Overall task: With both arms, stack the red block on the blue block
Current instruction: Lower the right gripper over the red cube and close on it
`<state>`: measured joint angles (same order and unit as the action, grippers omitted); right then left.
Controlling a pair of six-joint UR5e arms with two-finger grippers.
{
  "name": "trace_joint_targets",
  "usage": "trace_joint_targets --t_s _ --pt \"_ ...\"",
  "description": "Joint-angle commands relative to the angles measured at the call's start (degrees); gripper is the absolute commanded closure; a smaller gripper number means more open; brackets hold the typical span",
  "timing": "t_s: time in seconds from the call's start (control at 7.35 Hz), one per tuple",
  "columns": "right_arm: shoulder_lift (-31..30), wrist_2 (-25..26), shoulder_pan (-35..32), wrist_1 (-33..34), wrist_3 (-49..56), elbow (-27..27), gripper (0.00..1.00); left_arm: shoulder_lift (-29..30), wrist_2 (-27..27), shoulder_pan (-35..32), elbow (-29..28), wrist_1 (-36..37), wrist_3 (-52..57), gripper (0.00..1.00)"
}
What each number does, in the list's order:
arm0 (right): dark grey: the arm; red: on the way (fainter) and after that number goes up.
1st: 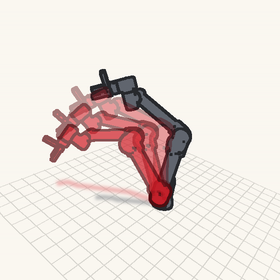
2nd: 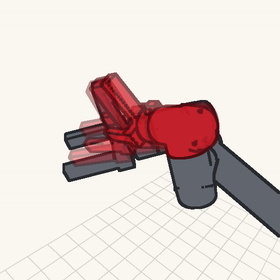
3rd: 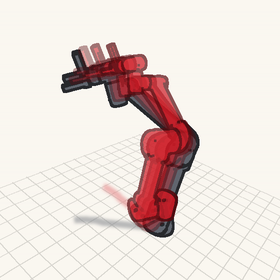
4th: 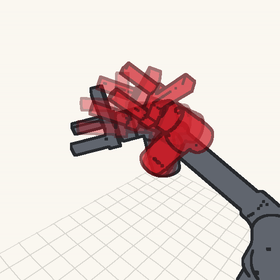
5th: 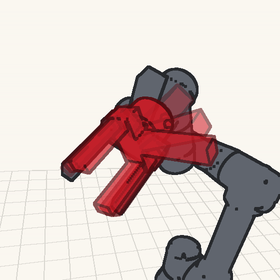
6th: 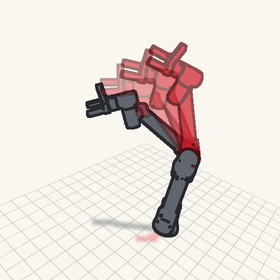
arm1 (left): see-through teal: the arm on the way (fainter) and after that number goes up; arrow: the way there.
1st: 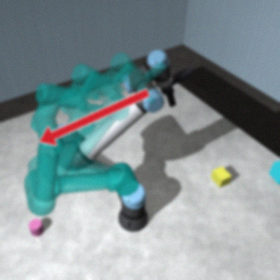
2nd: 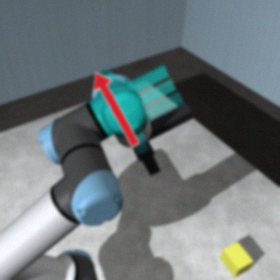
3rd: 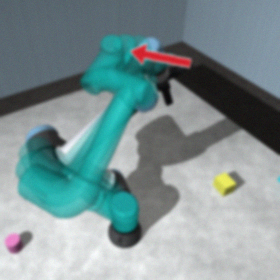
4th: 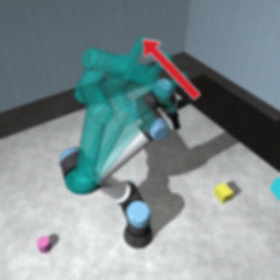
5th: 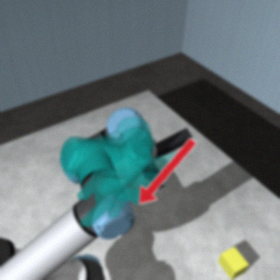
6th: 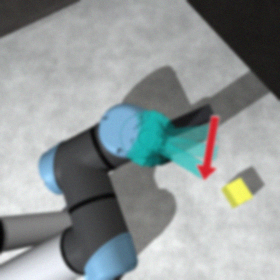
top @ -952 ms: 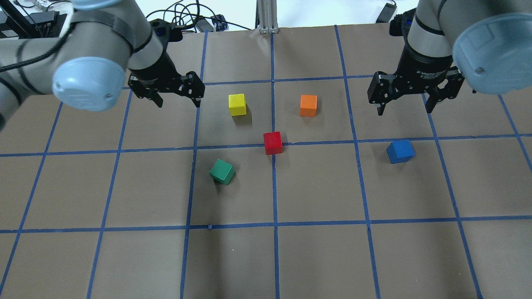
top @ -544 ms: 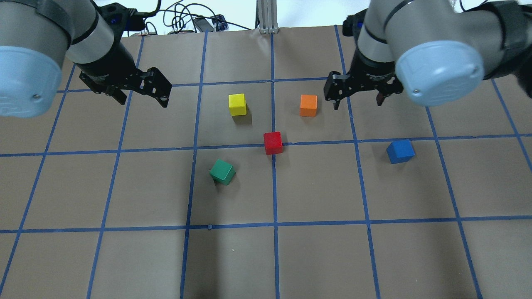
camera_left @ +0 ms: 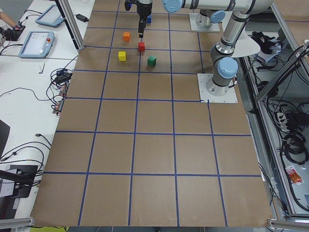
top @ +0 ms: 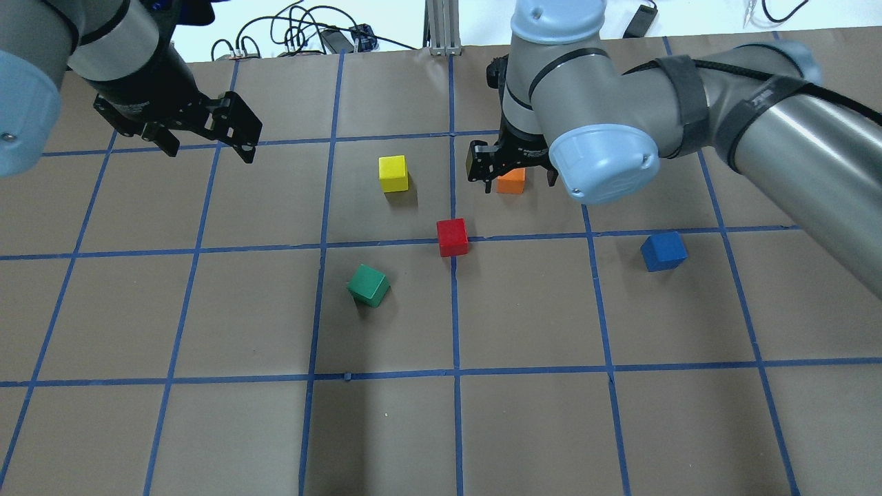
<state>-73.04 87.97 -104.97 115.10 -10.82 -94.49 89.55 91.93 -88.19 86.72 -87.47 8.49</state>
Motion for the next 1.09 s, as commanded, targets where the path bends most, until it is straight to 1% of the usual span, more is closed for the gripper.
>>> trace_joint_targets --t_s 0.0,0.27,0.41,0.54,0.68,0.82,0.95 --pt "4.73 -0.96 -1.02 3.98 -2.52 -0.08 0.00 2.29 -0.26 -0.22 -1.56 -0.94 -4.67 0.00" --pt "7.90 -0.87 -3.92 7.14 -2.80 0.01 0.00 1.17 0.09 -0.49 -1.21 -1.64 -5.94 0.00" --pt "9.31 -0.96 -4.01 8.29 -2.71 0.01 0.00 0.72 0.18 -0.49 -0.94 -2.17 -5.94 0.00" --pt "10.45 -0.96 -4.10 9.60 -2.80 0.01 0.00 1.67 0.44 -0.49 -0.94 -2.18 -6.20 0.00" --pt "11.25 -0.96 -4.54 9.79 -2.80 0.01 0.00 2.21 -0.08 -0.49 -0.94 -2.00 -6.47 0.00" --pt "12.04 -1.05 -5.32 10.05 -2.80 0.01 0.00 1.52 0.09 -0.49 -0.68 -2.00 -6.38 0.00" --pt "12.39 -2.36 -5.42 9.97 -2.71 0.09 0.00 0.20 0.44 -0.49 0.19 -2.43 -6.12 0.00"
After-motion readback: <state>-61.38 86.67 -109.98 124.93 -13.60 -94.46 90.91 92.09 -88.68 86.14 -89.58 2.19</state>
